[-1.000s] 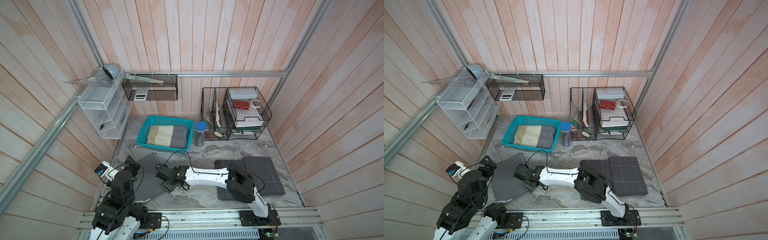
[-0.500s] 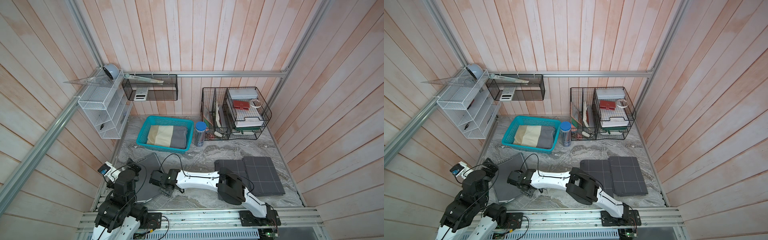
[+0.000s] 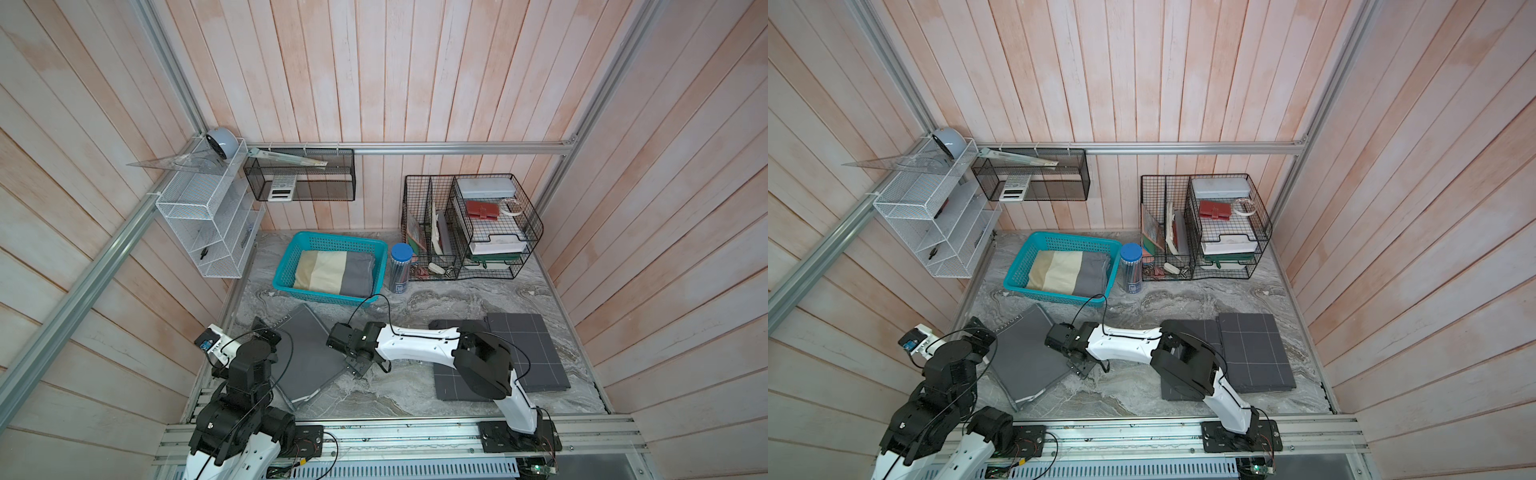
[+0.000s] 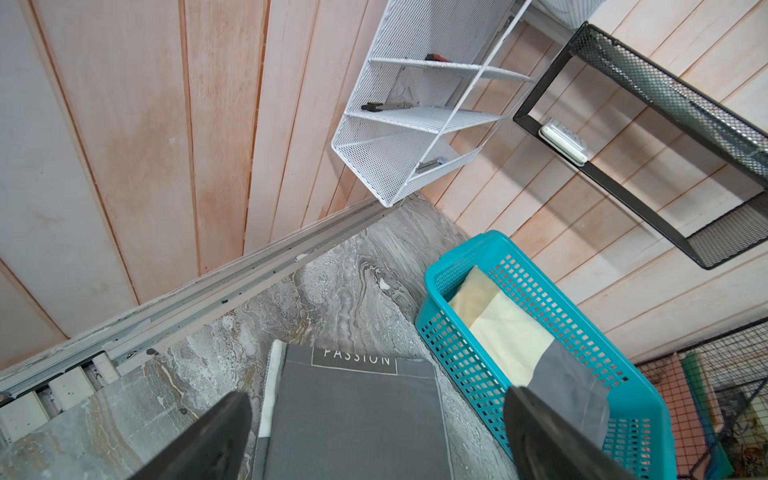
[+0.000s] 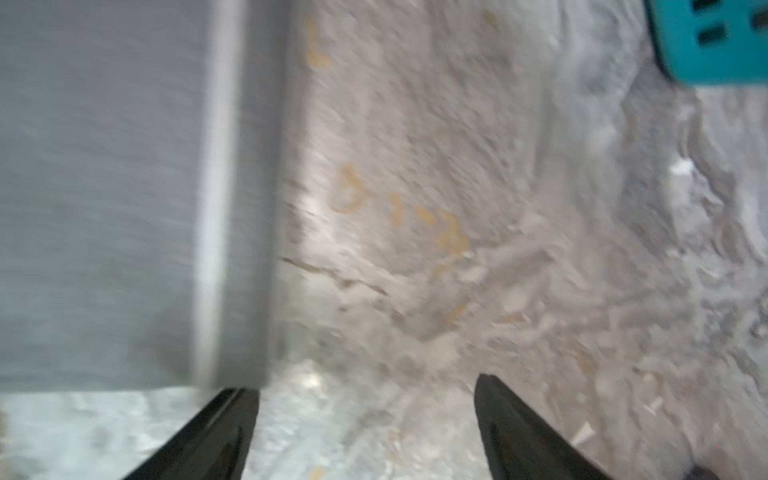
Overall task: Put the folded pillowcase in the basket
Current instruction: Move the pillowcase to the center of the board.
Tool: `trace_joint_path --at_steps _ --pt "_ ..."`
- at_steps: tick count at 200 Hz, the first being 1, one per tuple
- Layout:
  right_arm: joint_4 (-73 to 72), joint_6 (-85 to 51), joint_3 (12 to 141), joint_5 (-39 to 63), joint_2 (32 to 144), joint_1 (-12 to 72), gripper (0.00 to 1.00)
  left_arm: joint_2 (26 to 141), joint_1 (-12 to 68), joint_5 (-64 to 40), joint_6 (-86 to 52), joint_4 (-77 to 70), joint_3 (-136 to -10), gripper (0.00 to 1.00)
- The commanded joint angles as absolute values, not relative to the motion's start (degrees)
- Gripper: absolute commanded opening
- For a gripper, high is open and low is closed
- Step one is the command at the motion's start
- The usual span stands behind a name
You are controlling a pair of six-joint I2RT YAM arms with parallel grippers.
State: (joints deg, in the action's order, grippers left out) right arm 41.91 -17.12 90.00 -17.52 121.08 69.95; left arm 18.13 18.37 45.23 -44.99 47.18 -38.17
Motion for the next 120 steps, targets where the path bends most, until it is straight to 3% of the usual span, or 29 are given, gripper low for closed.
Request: trace_joint_path --at_steps 1,38,97,120 --pt "40.3 -19.5 87.9 -21.9 115.9 70.0 0.88 17.7 18.2 46.2 -44.2 47.4 -38.5 1.0" --pt "39.0 -16.6 92.6 -19.9 116.1 71.7 0.89 17.7 18.2 47.0 -44.3 47.9 -38.8 1.0" --pt "46.5 -13.1 110.2 -18.9 130.4 74.5 0.91 15.8 18.2 47.6 -45.2 49.2 -38.8 1.0" --pt "47.7 -12.6 111.3 -19.5 132.8 74.9 0.91 16.0 18.2 47.6 -45.0 49.1 -38.7 1.0"
